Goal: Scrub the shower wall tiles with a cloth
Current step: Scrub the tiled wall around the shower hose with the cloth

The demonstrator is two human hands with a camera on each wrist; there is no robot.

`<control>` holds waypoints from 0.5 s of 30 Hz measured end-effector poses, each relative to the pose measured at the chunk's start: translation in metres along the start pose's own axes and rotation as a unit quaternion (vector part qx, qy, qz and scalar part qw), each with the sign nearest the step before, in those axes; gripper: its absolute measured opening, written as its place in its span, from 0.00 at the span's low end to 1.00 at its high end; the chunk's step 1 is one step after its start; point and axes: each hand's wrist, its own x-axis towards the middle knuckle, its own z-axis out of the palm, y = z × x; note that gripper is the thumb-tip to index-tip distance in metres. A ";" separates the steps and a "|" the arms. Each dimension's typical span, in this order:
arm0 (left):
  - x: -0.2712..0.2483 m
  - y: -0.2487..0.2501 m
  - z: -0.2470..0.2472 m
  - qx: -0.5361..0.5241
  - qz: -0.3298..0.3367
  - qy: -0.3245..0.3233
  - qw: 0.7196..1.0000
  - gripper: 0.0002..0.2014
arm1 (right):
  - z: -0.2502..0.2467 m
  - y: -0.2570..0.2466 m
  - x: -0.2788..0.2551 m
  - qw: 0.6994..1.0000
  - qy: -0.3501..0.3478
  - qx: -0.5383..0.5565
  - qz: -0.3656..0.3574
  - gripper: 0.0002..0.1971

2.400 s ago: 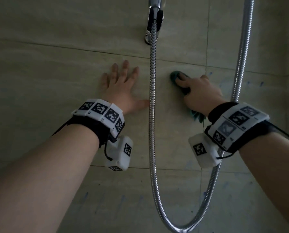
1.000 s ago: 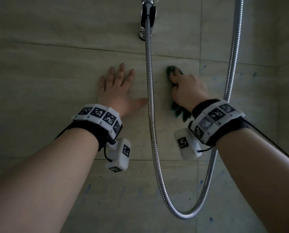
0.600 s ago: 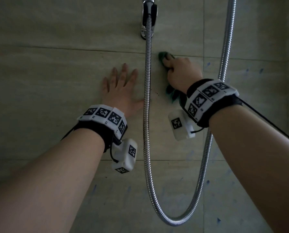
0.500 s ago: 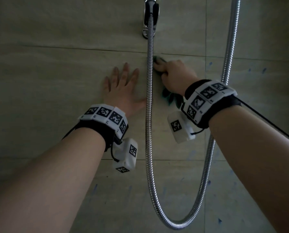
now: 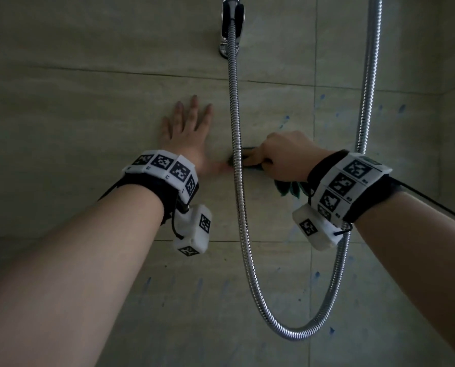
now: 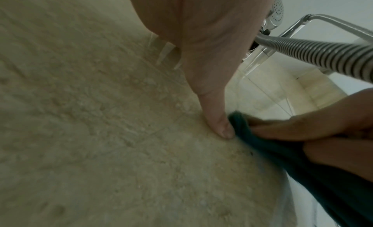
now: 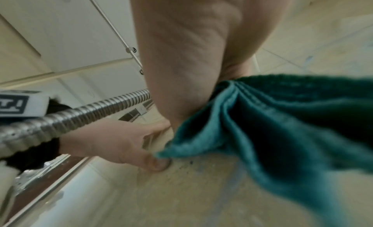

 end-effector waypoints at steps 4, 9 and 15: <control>0.000 0.000 0.002 0.001 -0.001 0.010 1.000 0.61 | 0.003 0.010 0.017 0.998 0.053 -0.031 0.017 0.29; 0.001 -0.001 0.004 0.013 -0.001 0.012 1.000 0.62 | -0.009 0.034 0.022 0.979 0.076 0.056 0.183 0.30; 0.004 -0.002 0.005 0.011 0.001 0.011 1.000 0.63 | 0.005 0.047 0.004 0.926 0.120 0.180 0.311 0.26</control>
